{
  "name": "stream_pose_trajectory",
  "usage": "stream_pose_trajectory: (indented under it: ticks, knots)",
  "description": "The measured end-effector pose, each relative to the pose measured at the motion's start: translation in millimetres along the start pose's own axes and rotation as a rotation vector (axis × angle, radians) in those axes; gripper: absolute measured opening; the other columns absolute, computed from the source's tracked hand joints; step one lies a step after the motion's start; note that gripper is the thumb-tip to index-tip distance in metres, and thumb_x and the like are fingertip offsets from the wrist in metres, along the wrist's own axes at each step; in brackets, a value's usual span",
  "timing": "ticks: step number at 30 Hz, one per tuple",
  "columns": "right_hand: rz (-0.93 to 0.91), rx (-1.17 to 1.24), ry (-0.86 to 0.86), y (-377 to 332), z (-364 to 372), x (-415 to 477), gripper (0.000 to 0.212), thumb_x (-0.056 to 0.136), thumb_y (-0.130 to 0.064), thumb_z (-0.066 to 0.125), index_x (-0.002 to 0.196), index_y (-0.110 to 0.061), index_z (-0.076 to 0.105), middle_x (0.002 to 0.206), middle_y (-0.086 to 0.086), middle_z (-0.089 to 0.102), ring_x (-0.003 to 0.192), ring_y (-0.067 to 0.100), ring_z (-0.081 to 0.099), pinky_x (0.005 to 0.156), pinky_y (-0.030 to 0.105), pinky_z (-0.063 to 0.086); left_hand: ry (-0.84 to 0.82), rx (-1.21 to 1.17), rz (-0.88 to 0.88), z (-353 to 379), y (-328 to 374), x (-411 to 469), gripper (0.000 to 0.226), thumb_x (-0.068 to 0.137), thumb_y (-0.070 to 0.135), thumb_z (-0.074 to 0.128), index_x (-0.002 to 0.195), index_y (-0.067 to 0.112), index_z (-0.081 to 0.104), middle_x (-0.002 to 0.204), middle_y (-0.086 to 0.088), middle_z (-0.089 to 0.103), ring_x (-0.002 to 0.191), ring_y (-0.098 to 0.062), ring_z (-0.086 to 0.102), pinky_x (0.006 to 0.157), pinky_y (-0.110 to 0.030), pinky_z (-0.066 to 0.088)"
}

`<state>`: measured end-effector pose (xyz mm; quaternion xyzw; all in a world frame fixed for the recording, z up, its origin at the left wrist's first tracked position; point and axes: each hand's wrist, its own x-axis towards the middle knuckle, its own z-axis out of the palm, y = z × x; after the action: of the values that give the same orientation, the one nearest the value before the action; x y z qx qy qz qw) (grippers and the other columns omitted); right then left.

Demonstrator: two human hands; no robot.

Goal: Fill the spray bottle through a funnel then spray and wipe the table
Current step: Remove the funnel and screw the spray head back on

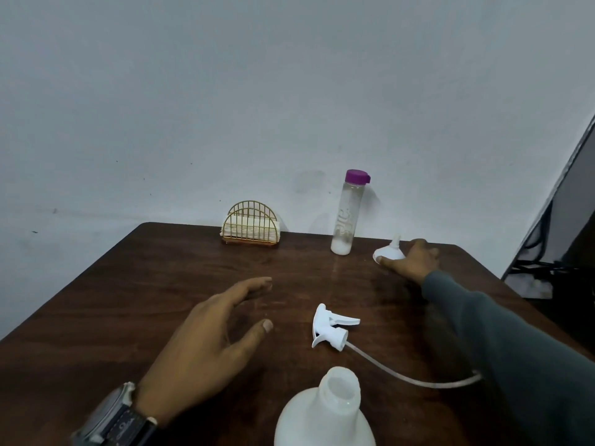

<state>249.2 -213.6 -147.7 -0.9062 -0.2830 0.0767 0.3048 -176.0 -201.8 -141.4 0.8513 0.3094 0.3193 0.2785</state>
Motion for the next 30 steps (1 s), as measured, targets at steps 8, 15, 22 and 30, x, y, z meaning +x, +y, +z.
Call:
stream_pose_trajectory:
  ticks: [8, 15, 22, 30]
  knots:
    - [-0.506, -0.397, -0.509, -43.4, -52.4, -160.1, 0.045, 0.083, -0.065, 0.070, 0.110, -0.030, 0.069, 0.095, -0.013, 0.067, 0.085, 0.002, 0.062, 0.073, 0.022, 0.048, -0.117, -0.104, 0.010, -3.7, 15.5, -30.7, 0.057, 0.094, 0.028, 0.073, 0.142, 0.049, 0.050, 0.135, 0.043, 0.056, 0.127, 0.021, 0.049, 0.108, -0.013, 0.044]
    - [-0.660, -0.455, -0.351, -27.8, -7.0, -223.7, 0.052, 0.081, -0.064, 0.057, 0.100, -0.017, 0.049, 0.107, 0.007, 0.059, 0.089, 0.023, 0.057, 0.076, 0.038, 0.049, -0.186, -0.158, 0.062, 0.7, 40.3, -63.5, 0.063, 0.099, -0.004, 0.055, 0.139, 0.044, 0.051, 0.134, 0.044, 0.055, 0.130, 0.018, 0.050, 0.107, -0.006, 0.041]
    - [-0.713, -0.402, -0.328, -46.7, 9.3, -231.8, 0.014, 0.096, -0.025, 0.054, 0.087, -0.014, 0.055, 0.097, 0.006, 0.053, 0.095, 0.034, 0.062, 0.075, 0.038, 0.047, -0.323, -0.180, 0.079, -5.8, 54.0, -85.5, 0.084, 0.080, -0.001, 0.060, 0.146, 0.048, 0.039, 0.144, 0.035, 0.055, 0.137, 0.014, 0.046, 0.114, -0.014, 0.039]
    - [-0.595, 0.139, -0.155, -73.1, -65.1, -249.2, 0.022, 0.093, -0.030, 0.070, 0.115, -0.026, 0.073, 0.098, -0.014, 0.070, 0.088, 0.004, 0.064, 0.077, 0.020, 0.048, -0.201, -0.177, 0.078, 18.7, 62.4, -99.6, 0.089, 0.068, 0.058, 0.090, 0.144, 0.047, 0.046, 0.136, 0.031, 0.060, 0.123, 0.009, 0.058, 0.104, -0.027, 0.053]
